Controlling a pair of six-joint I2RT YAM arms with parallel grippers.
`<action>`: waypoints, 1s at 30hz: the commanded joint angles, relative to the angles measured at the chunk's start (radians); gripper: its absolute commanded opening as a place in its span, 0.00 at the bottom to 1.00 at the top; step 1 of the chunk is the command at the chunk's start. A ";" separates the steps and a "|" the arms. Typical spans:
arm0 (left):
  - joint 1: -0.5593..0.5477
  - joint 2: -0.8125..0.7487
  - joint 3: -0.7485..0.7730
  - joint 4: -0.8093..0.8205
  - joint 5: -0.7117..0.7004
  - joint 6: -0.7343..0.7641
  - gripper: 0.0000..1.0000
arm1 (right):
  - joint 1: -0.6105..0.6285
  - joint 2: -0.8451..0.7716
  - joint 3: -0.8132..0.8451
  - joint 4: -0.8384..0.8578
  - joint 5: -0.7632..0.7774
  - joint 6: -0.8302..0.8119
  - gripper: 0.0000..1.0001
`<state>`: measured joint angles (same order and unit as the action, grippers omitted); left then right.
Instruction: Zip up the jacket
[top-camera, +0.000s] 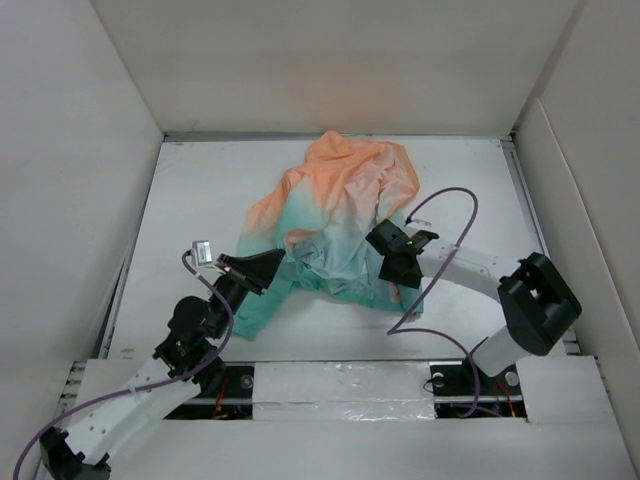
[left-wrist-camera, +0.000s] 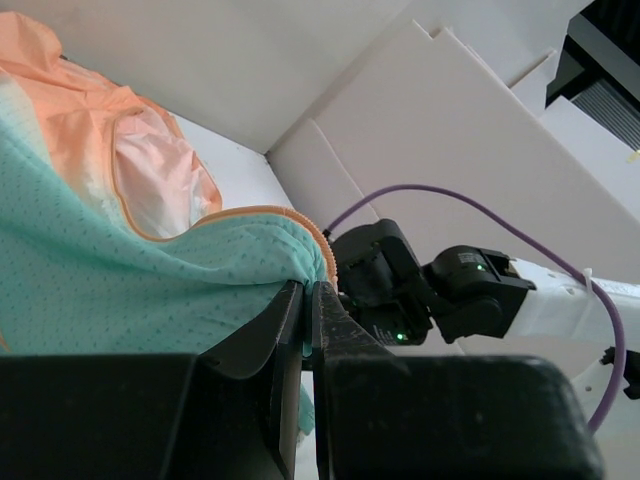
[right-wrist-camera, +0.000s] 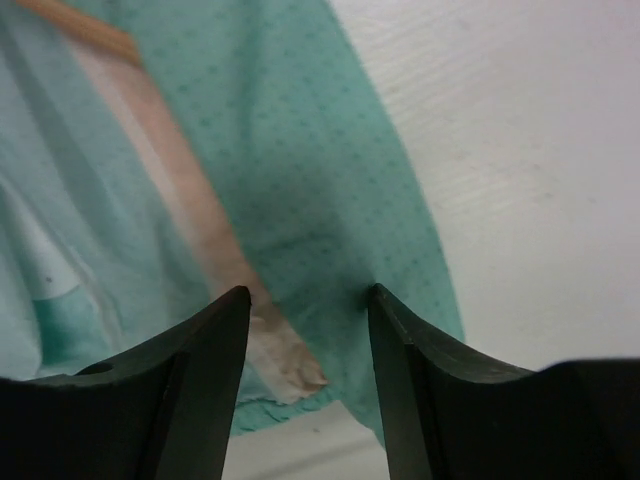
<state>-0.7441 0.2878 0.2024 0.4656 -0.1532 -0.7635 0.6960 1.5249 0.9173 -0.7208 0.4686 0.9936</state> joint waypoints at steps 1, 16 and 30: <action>0.003 0.005 0.000 0.064 0.020 -0.002 0.00 | 0.014 0.040 0.078 0.089 -0.013 -0.085 0.57; 0.003 0.002 0.043 0.016 -0.006 0.004 0.00 | 0.050 -0.071 0.077 0.117 -0.003 -0.122 0.18; 0.003 -0.049 0.045 -0.027 -0.036 0.020 0.00 | -0.145 -0.008 0.038 0.173 -0.071 -0.253 0.54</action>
<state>-0.7441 0.2447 0.2081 0.3958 -0.1852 -0.7593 0.5308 1.4845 0.8894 -0.5770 0.4229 0.8082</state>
